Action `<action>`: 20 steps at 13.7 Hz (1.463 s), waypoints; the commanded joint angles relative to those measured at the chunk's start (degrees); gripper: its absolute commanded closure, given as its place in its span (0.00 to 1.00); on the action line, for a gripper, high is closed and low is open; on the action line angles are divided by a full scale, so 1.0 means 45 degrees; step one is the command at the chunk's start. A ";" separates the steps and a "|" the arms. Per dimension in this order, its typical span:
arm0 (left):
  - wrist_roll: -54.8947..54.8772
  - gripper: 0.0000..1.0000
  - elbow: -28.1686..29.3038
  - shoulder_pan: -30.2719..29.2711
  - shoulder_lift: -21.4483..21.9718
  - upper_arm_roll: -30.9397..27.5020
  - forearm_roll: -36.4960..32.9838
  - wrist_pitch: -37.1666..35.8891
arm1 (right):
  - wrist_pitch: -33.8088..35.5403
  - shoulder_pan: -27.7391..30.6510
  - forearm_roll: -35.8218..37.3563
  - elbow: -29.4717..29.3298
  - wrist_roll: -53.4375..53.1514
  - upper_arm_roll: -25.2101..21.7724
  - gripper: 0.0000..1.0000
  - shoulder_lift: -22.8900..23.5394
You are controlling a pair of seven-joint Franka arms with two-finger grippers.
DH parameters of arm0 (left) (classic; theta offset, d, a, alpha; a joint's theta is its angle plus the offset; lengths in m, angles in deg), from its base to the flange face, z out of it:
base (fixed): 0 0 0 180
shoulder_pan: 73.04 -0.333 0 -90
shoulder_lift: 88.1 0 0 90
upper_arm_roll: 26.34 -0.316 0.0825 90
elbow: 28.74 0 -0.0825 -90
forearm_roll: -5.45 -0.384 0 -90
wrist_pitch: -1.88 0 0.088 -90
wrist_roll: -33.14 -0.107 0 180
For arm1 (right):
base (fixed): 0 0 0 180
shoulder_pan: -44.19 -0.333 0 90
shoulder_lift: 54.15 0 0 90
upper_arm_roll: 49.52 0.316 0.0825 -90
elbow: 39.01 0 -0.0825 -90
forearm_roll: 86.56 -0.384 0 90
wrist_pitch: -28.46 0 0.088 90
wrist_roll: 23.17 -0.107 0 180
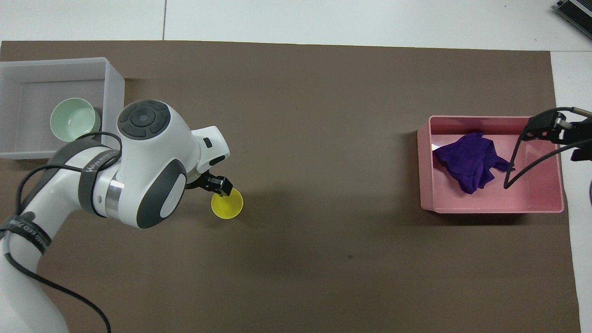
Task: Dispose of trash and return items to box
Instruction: 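Reach the left gripper to the yellow cup while the right gripper withdraws, then grasp the yellow cup with the left gripper and lift it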
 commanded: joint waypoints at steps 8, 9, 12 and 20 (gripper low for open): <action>-0.0267 1.00 0.0447 0.0611 -0.0518 -0.0245 0.0480 0.0629 | 0.3114 -0.1069 0.0165 -0.3944 0.0452 0.0143 0.00 0.1457; -0.0267 1.00 0.0330 0.0572 -0.0498 -0.0245 0.0480 0.0571 | 0.3172 -0.1189 0.0187 -0.3790 0.0472 0.0201 0.00 0.1399; -0.0131 1.00 -0.0449 0.0533 -0.0479 -0.0284 0.0480 -0.0286 | 0.3173 -0.1268 -0.0008 -0.3340 0.0414 0.0260 0.00 0.1088; -0.1474 1.00 -0.4393 -0.2352 -0.0401 -0.0655 -0.0025 -0.3472 | 0.3075 -0.1268 -0.0087 -0.3300 0.0550 0.0396 0.00 0.1086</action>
